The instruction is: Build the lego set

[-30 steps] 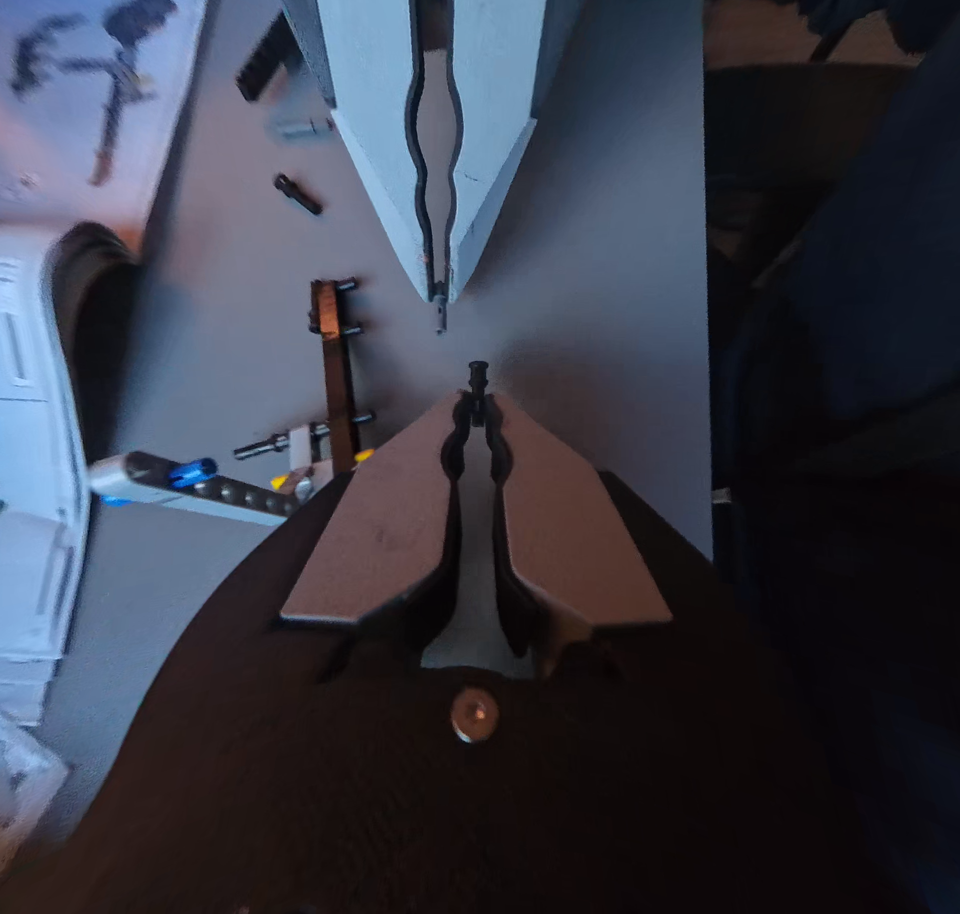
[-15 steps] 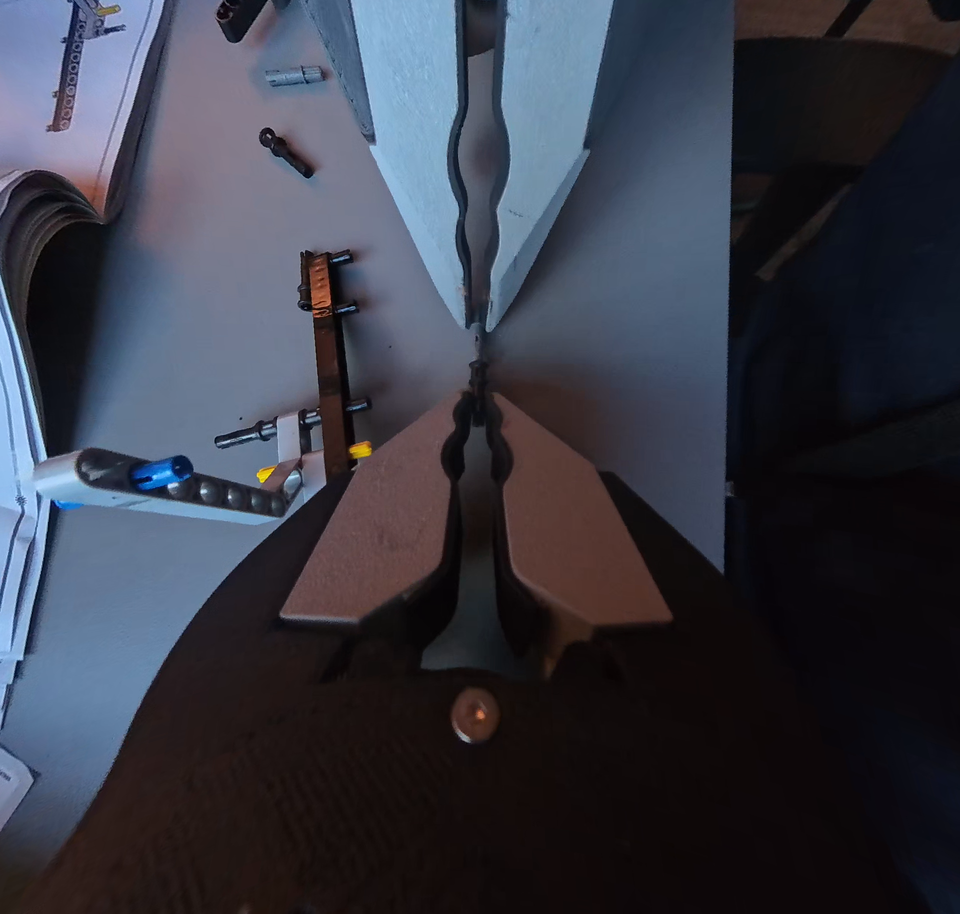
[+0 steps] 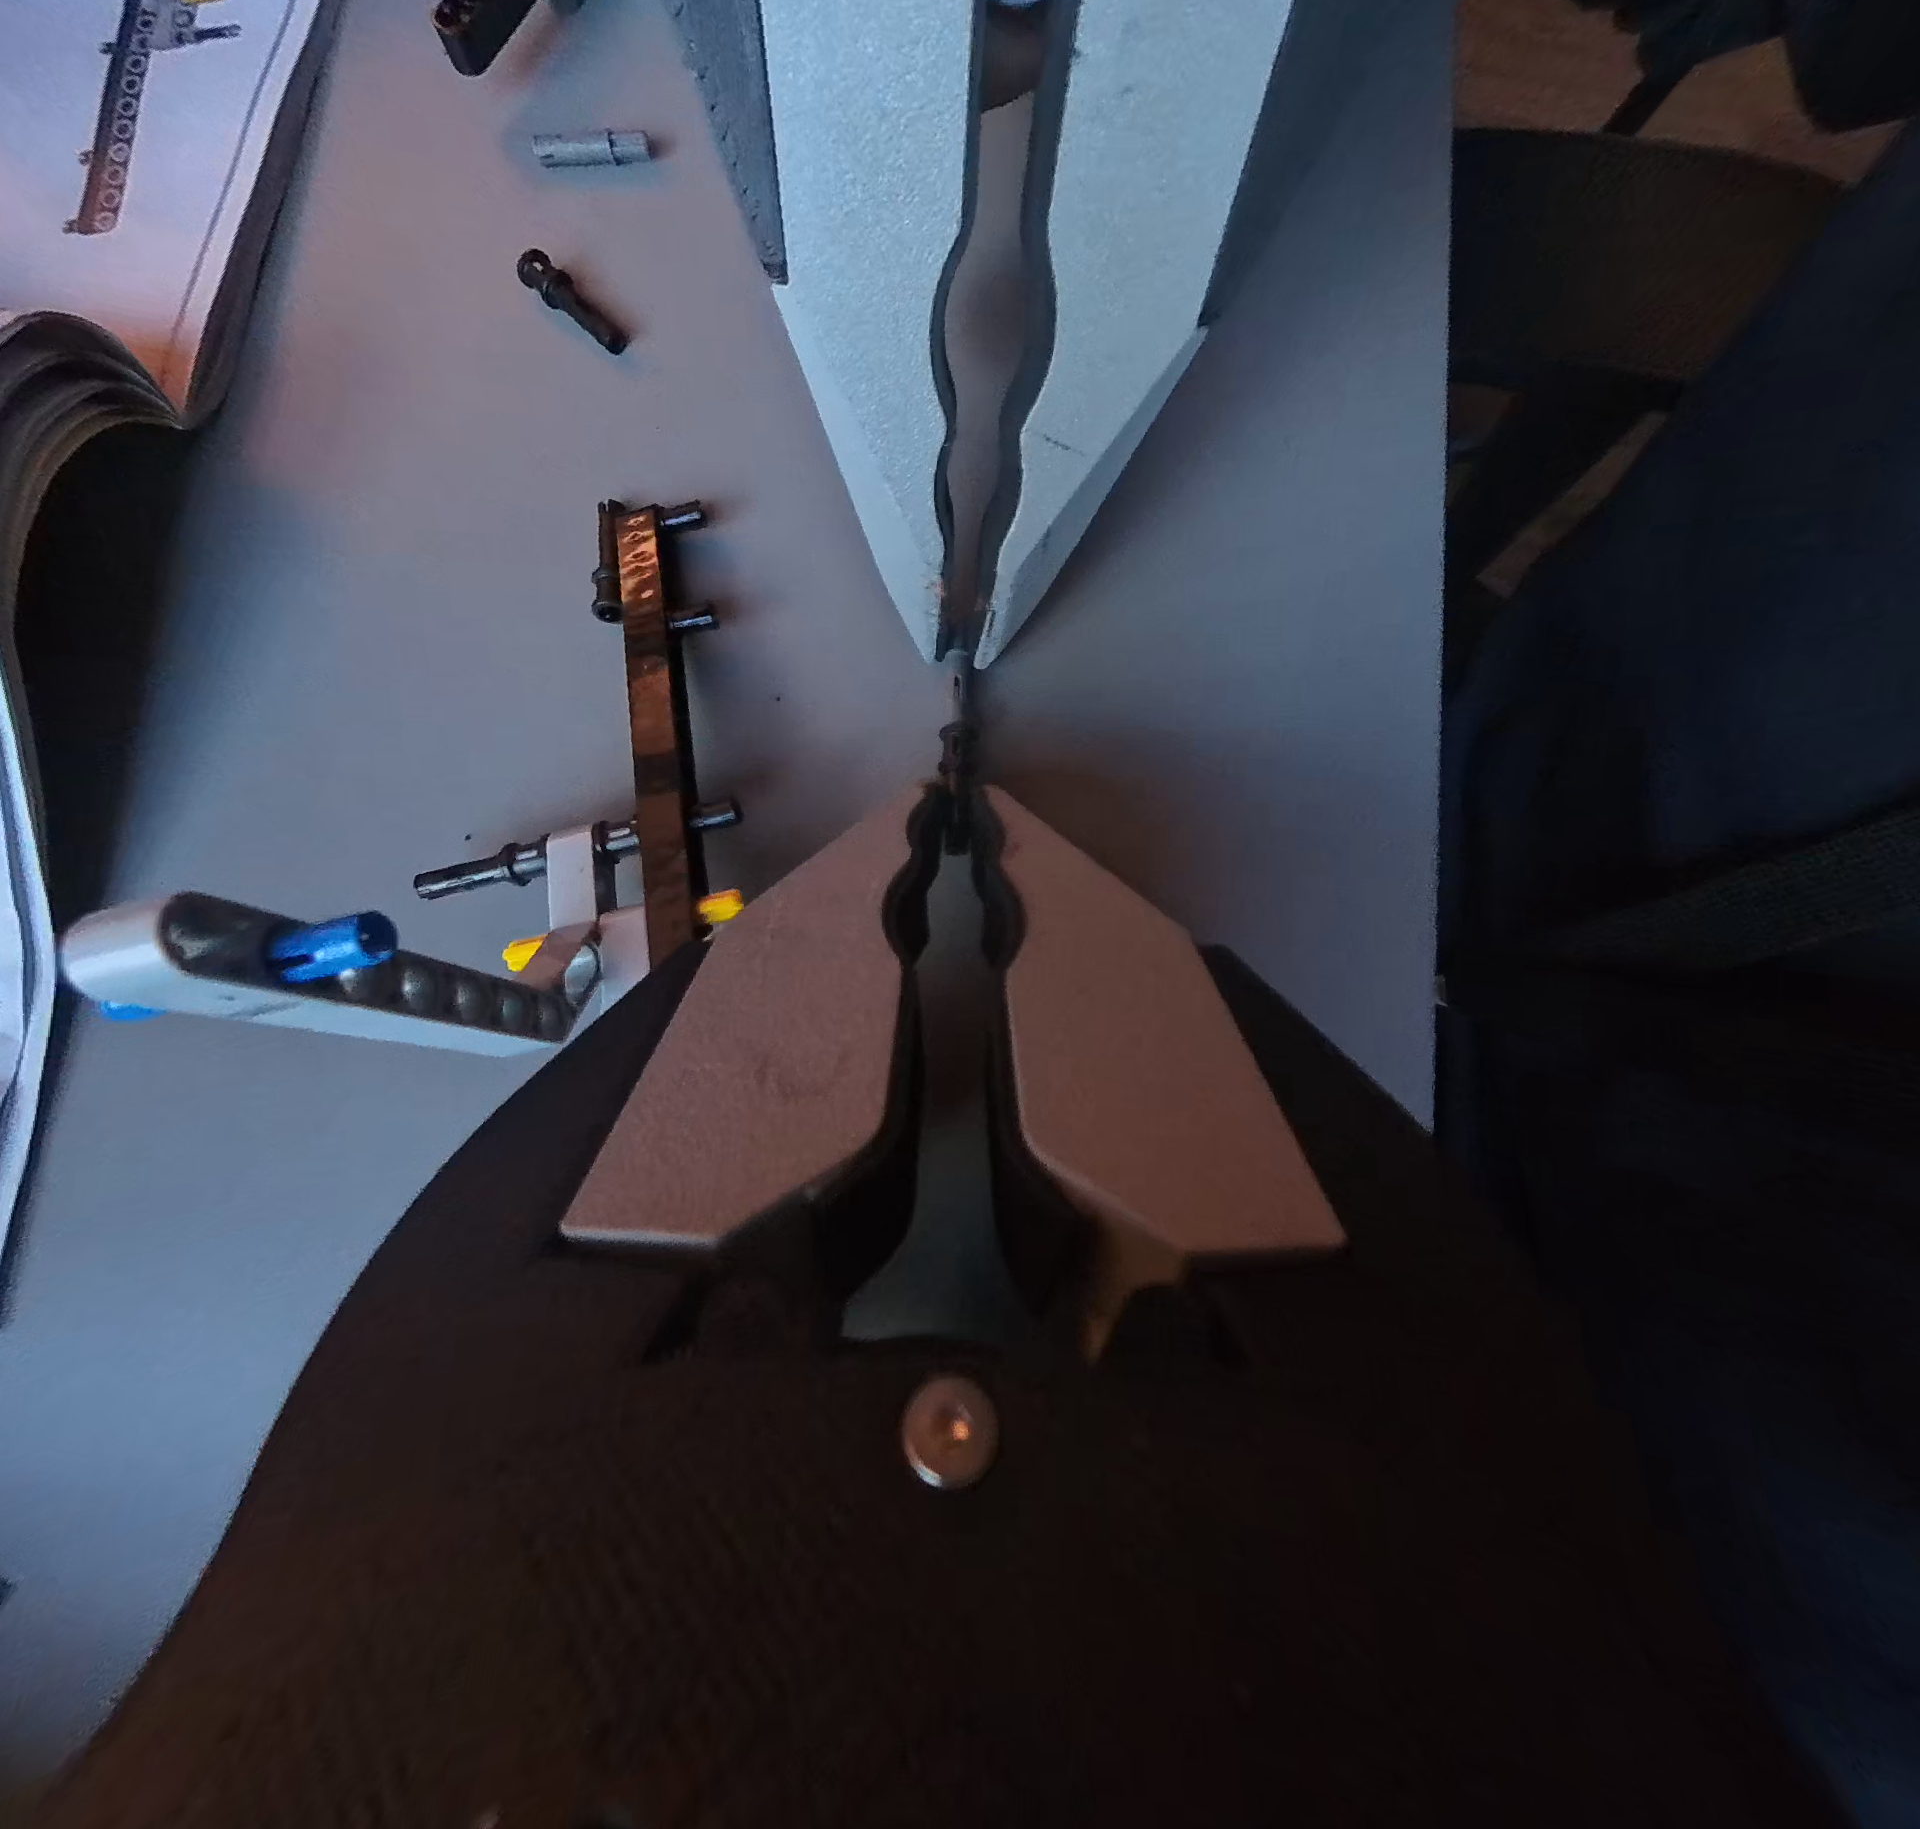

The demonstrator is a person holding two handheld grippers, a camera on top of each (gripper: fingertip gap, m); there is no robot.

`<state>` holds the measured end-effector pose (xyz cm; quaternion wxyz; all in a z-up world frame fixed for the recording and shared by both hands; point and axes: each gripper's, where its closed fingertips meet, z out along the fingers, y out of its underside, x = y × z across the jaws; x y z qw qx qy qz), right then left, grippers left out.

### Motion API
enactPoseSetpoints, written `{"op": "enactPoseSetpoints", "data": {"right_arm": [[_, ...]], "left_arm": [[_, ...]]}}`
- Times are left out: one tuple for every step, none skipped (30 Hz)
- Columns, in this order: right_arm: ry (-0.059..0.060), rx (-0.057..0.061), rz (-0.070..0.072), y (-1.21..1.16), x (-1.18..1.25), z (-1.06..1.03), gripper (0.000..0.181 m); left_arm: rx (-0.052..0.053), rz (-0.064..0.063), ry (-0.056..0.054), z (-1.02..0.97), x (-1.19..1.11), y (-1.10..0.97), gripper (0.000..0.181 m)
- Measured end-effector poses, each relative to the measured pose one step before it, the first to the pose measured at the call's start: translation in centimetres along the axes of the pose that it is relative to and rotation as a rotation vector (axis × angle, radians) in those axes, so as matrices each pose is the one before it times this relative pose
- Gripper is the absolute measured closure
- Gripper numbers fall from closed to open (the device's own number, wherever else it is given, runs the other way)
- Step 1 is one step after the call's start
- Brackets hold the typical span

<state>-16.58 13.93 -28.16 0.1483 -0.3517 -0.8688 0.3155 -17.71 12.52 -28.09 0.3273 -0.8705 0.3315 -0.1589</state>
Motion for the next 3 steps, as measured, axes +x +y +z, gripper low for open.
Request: {"op": "enactPoseSetpoints", "data": {"right_arm": [[0.0026, -0.0011, 0.0003, 0.026, 0.048, -0.016, 0.181], [0.0015, -0.0015, 0.0011, 0.009, 0.021, -0.013, 0.181], [0.0021, -0.0021, 0.0005, 0.012, 0.026, -0.013, 0.181]], "left_arm": [[0.0019, -0.0006, -0.0011, 0.021, -0.026, -0.021, 0.18], [0.0004, 0.0027, -0.0019, 0.018, -0.01, -0.019, 0.18], [0.0003, -0.0018, -0.0018, 0.024, -0.02, -0.013, 0.18]]}}
